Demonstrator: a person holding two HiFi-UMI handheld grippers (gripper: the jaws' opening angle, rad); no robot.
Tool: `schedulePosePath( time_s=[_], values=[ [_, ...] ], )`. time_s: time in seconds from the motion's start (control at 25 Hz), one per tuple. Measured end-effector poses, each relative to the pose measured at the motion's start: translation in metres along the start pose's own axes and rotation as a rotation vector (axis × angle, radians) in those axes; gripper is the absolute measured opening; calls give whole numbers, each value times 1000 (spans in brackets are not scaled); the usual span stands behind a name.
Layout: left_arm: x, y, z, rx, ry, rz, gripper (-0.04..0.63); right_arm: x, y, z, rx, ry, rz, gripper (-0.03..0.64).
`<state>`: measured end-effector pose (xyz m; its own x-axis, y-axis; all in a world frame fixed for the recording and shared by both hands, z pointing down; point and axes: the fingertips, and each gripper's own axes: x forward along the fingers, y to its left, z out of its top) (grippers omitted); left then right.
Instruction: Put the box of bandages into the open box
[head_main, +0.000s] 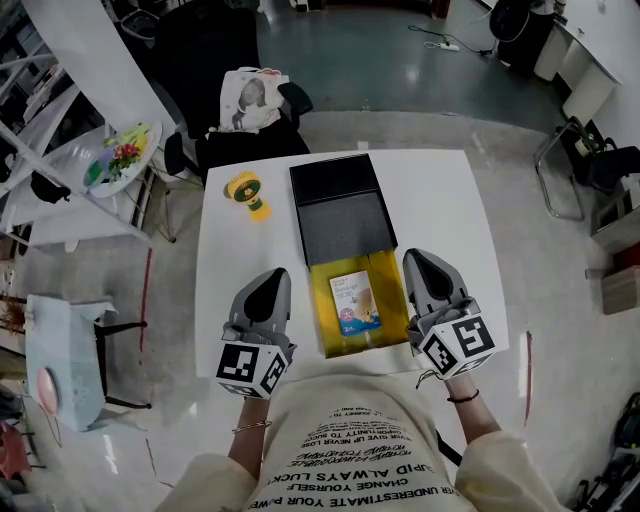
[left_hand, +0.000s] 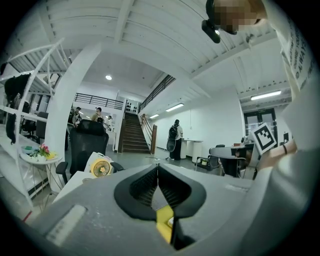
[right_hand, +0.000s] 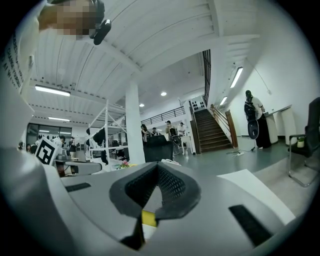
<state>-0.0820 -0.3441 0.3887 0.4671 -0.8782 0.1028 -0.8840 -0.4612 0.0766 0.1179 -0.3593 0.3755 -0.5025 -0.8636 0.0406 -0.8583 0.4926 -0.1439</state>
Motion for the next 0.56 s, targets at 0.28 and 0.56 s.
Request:
schedulePosePath(
  time_s=[0.28,0.56],
  values=[
    [2,1,-3,-2,9,19,23,1,-6,-1,7,-1,-26,3],
    [2,6,-4,3,14,30,23,2,-7,-2,1,6,-32,3]
  ],
)
